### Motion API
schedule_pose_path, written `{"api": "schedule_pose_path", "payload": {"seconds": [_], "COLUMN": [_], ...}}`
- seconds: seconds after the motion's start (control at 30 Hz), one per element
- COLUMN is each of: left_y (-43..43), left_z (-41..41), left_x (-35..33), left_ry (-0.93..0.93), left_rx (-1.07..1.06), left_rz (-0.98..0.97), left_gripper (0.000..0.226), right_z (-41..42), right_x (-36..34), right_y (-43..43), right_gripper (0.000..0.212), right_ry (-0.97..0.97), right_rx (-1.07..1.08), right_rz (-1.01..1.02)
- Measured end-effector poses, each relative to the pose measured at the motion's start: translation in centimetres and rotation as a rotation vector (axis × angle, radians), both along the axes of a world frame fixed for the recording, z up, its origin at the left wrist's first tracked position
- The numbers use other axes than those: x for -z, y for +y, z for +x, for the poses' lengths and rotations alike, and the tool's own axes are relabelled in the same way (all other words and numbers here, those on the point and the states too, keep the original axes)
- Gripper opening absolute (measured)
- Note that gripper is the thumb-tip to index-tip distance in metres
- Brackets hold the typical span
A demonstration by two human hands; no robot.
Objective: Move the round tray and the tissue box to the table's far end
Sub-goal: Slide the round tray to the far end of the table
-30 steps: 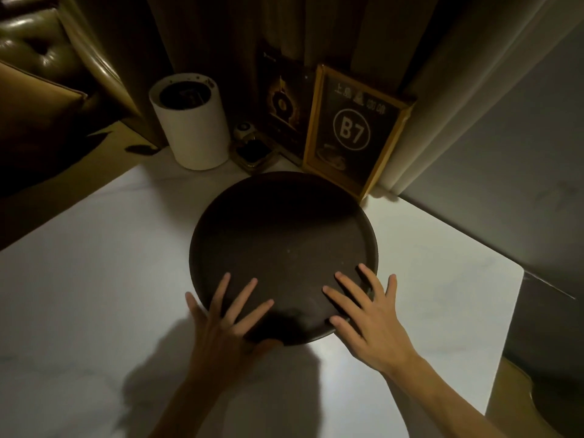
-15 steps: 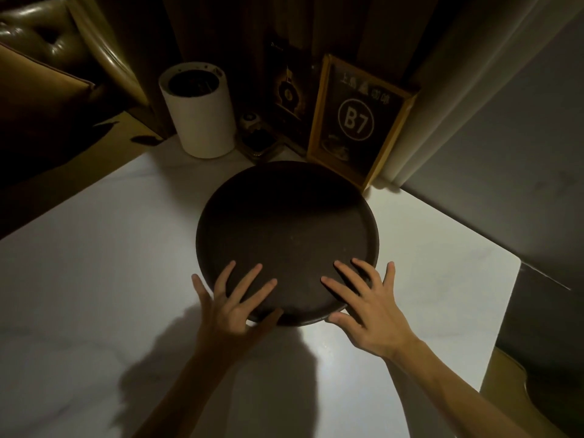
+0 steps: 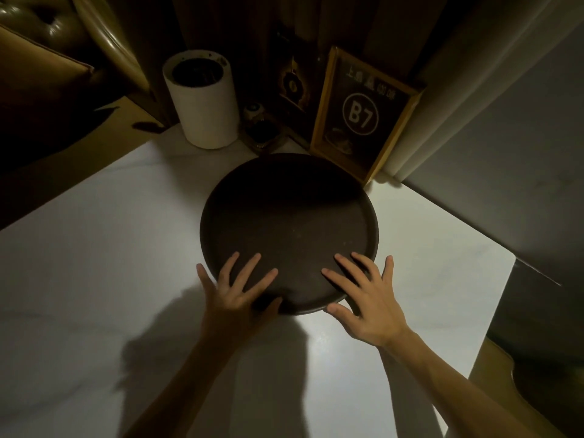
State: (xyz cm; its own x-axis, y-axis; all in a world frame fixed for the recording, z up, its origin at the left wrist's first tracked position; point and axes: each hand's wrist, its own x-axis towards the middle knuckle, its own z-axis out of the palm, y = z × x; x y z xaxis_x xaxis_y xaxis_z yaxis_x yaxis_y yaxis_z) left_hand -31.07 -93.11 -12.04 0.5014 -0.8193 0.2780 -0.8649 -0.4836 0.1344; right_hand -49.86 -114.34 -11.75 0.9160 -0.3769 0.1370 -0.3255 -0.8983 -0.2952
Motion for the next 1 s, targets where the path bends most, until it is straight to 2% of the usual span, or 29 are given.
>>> {"api": "schedule_pose_path", "payload": {"seconds": [0.2, 0.33, 0.5, 0.63, 0.7, 0.77, 0.83, 0.9, 1.0], "left_y": [-0.3, 0.0, 0.3, 0.1, -0.7, -1.8, -3.0, -4.0, -6.0], "left_z": [-0.2, 0.2, 0.5, -0.7, -1.5, -2.2, -3.7, -4.7, -5.2], "left_x": [-0.8, -1.2, -2.3, -4.3, -5.3, -6.5, -7.8, -8.8, -10.1], "left_ry": [0.071, 0.118, 0.158, 0.293, 0.354, 0.564, 0.612, 0.624, 0.811], "left_rx": [-0.026, -0.003, 0.033, -0.059, -0.15, -0.262, -0.33, -0.412, -0.51], "left_rz": [0.126, 0.222, 0.443, 0.609, 0.606, 0.644, 0.689, 0.682, 0.616], "left_gripper": [0.057, 0.071, 0.083, 0.08, 0.078, 0.08, 0.082, 0.078, 0.061], "right_z": [0.0, 0.2, 0.2, 0.2, 0.5, 0.8, 1.4, 2.6, 4.2], "right_x": [-0.3, -0.4, -0.7, -1.7, -2.5, -3.8, -5.6, -7.6, -10.4], "right_y": [-0.2, -0.3, -0.3, -0.3, -0.5, -1.0, -1.6, -2.2, -3.0], "right_gripper": [0.059, 0.06, 0.061, 0.061, 0.062, 0.064, 0.062, 0.058, 0.056], "right_ry": [0.043, 0.056, 0.081, 0.221, 0.31, 0.419, 0.546, 0.663, 0.796], "right_rx": [0.002, -0.001, -0.022, -0.024, -0.027, -0.045, -0.077, -0.099, -0.138], "right_rz": [0.001, 0.015, 0.014, 0.01, 0.024, 0.069, 0.126, 0.197, 0.28]}}
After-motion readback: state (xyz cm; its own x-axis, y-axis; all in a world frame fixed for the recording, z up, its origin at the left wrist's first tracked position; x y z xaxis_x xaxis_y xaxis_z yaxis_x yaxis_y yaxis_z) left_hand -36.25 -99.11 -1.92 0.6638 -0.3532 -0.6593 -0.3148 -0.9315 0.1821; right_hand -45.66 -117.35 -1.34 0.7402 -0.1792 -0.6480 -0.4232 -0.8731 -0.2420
